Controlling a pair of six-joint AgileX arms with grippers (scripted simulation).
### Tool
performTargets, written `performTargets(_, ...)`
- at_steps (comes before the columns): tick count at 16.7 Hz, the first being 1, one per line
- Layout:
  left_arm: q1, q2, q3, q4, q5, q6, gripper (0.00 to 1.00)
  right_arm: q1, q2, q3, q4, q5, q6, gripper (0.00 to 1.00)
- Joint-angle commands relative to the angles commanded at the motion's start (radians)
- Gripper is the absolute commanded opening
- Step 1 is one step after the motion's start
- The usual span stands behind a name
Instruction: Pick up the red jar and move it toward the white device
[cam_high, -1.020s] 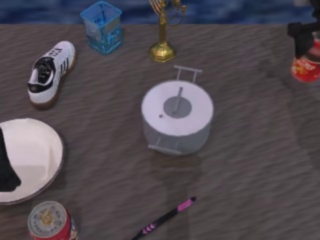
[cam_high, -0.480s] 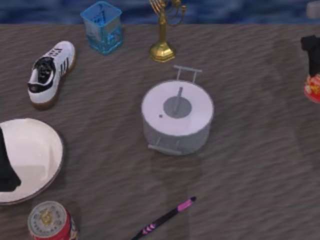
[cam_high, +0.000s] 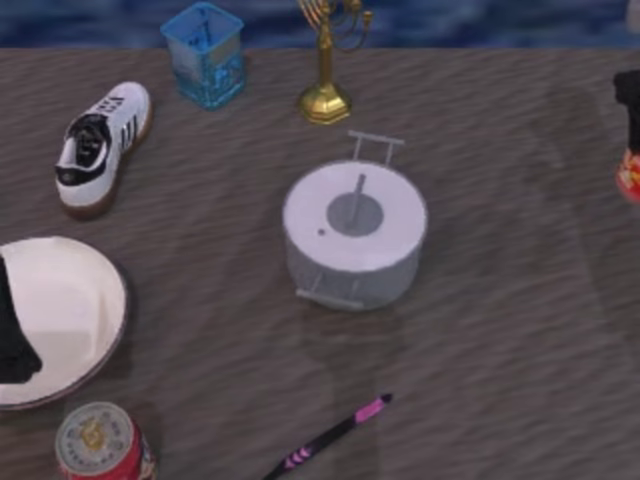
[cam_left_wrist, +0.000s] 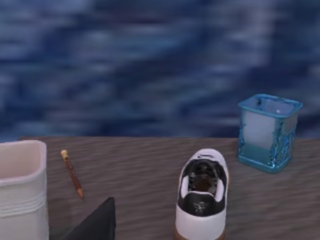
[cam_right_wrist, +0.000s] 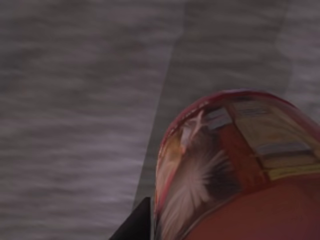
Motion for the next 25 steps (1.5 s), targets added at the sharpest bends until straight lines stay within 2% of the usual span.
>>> performTargets(5, 0.000, 0.000, 0.000, 0.000, 0.000, 0.000, 1.00, 0.029, 0.006, -0.020, 0.023, 0.008, 0.071, 0.00)
performTargets(15, 0.000, 0.000, 0.000, 0.000, 0.000, 0.000, 1.00, 0.260, 0.019, -0.161, 0.183, 0.054, 0.513, 0.00)
performTargets(21, 0.000, 0.000, 0.000, 0.000, 0.000, 0.000, 1.00, 0.267, 0.016, -0.169, 0.194, 0.054, 0.533, 0.00)
performTargets(25, 0.000, 0.000, 0.000, 0.000, 0.000, 0.000, 1.00, 0.270, 0.043, -0.241, 0.290, 0.056, 0.532, 0.00)
